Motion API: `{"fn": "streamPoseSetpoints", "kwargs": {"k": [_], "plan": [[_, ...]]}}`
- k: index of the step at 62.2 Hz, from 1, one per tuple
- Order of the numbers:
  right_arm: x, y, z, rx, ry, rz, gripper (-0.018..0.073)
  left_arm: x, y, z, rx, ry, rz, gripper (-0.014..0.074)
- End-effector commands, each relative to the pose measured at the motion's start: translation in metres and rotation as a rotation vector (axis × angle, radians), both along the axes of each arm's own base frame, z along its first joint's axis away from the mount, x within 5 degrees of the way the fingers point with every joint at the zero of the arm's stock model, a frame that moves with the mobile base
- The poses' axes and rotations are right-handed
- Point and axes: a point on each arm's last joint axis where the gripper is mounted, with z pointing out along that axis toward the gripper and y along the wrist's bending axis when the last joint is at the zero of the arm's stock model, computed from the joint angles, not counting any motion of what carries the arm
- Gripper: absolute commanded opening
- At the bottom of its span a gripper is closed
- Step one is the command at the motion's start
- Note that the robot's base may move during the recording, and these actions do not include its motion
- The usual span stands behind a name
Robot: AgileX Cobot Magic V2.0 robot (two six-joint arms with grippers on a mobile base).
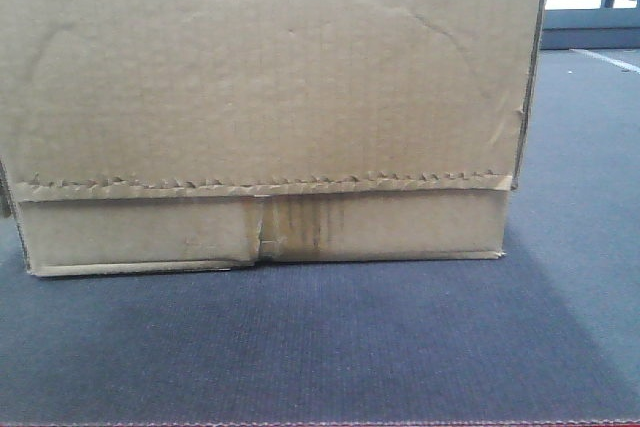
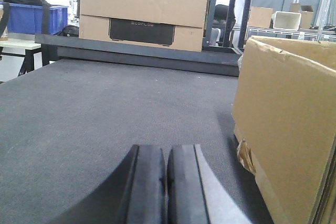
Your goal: Grab carton from right shelf to conveyor
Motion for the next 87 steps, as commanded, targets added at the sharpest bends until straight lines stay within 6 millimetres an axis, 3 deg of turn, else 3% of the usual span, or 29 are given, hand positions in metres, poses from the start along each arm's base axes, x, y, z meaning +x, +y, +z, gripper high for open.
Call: {"fn": "streamPoseSetpoints", "kwargs": {"k": [1, 30, 40, 47, 69, 87], "plan": [[0.0, -0.001, 0.002, -0.009, -0.037, -0.006, -0.0065, -0.001, 0.0, 0.004, 0.002, -0.036, 0.002, 0.0013], [0.0, -0.002, 0.003, -0.011, -0.043, -0.012, -0.0065, -0.001, 0.0, 0.004, 0.002, -0.036, 0.002, 0.0013], [-0.002, -0.01, -0.001, -0.07, -0.135, -0.09, -0.0065, -0.001, 0.0, 0.004, 0.002, -0.036, 0.002, 0.0013], [-0.007, -0.017, -0.016, -0.058, -0.22, -0.167, -0.0065, -0.001, 0.0, 0.004, 0.002, -0.036, 0.002, 0.0013], [-0.024, -0.026, -0.099, -0.058, -0.276, -0.273, -0.0065, -0.001, 0.0, 0.004, 0.002, -0.036, 0.002, 0.0013], [-0.025, -0.026, -0.098, -0.054, -0.3, -0.282, -0.0065, -0.001, 0.0, 0.004, 0.002, -0.036, 0.002, 0.0013]]}}
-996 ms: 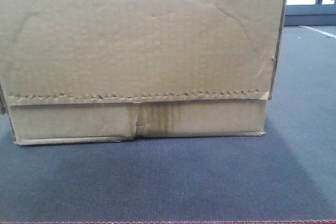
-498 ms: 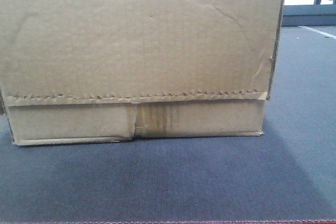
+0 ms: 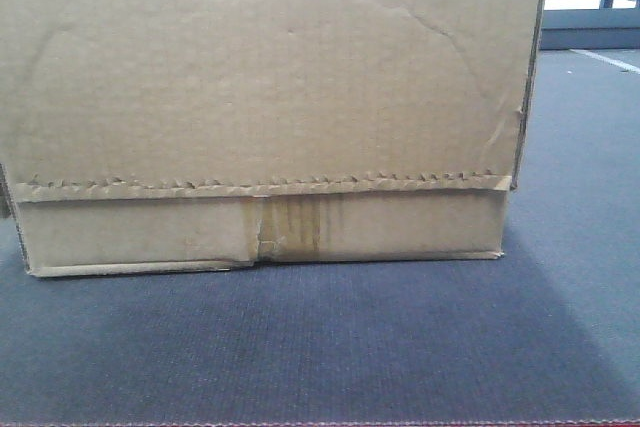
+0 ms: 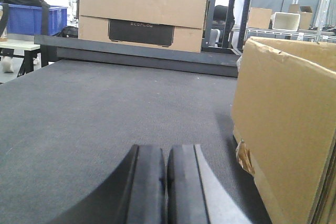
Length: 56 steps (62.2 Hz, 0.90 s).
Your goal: Grab carton from right shelf to conveyor
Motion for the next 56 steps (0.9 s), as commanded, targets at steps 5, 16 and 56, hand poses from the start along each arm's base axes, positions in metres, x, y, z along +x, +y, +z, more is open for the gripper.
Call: {"fn": "streamPoseSetpoints", "kwargs": {"k": [5, 16, 56], "plan": [[-0.0008, -0.0007, 0.0056, -0.012, -0.062, -0.009, -0.0065, -0.0007, 0.0, 0.0032, 0.002, -0.03, 0.002, 0.0013], [-0.0008, -0.0007, 0.0056, -0.012, -0.062, -0.009, -0.0065, -0.0007, 0.0, 0.0032, 0.002, -0.03, 0.002, 0.0013], [-0.0008, -0.0007, 0.0056, -0.012, -0.062, -0.009, -0.0065, -0.0007, 0.0, 0.0032, 0.002, -0.03, 0.002, 0.0013]]}}
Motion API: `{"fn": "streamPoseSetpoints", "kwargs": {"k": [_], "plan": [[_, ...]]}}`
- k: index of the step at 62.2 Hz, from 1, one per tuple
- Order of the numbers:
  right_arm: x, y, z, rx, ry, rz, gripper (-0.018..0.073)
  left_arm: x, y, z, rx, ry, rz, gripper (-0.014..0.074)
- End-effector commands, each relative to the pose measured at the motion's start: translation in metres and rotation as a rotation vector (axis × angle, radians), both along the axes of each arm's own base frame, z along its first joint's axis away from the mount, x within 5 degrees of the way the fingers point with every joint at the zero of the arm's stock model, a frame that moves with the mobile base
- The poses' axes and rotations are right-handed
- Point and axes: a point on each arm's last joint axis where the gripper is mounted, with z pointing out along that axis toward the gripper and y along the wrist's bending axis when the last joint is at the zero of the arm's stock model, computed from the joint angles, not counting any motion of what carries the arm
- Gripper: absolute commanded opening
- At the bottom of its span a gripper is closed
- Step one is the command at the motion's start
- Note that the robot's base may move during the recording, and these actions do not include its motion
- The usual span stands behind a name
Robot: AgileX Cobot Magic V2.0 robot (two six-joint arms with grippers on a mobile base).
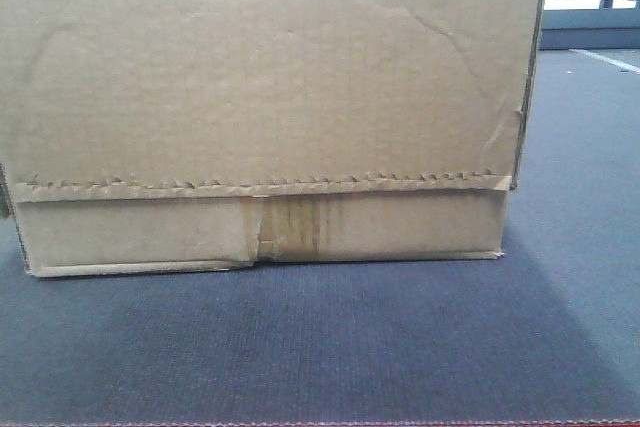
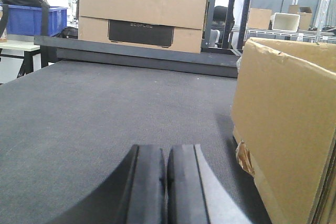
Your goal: Grab carton from right shelf to conveyor
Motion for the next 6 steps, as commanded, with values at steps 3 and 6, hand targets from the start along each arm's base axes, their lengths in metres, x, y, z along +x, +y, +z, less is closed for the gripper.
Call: {"fn": "streamPoseSetpoints", "kwargs": {"k": [3, 6], "plan": [[-0.0007, -0.0004, 0.0028, -0.014, -0.033, -0.007, -0.0065, -0.0007, 0.0, 0.0032, 0.002, -0.031, 0.002, 0.0013], [-0.0007, -0.0004, 0.0028, -0.014, -0.033, -0.007, -0.0065, -0.0007, 0.0, 0.0032, 0.002, -0.031, 0.002, 0.0013]]}}
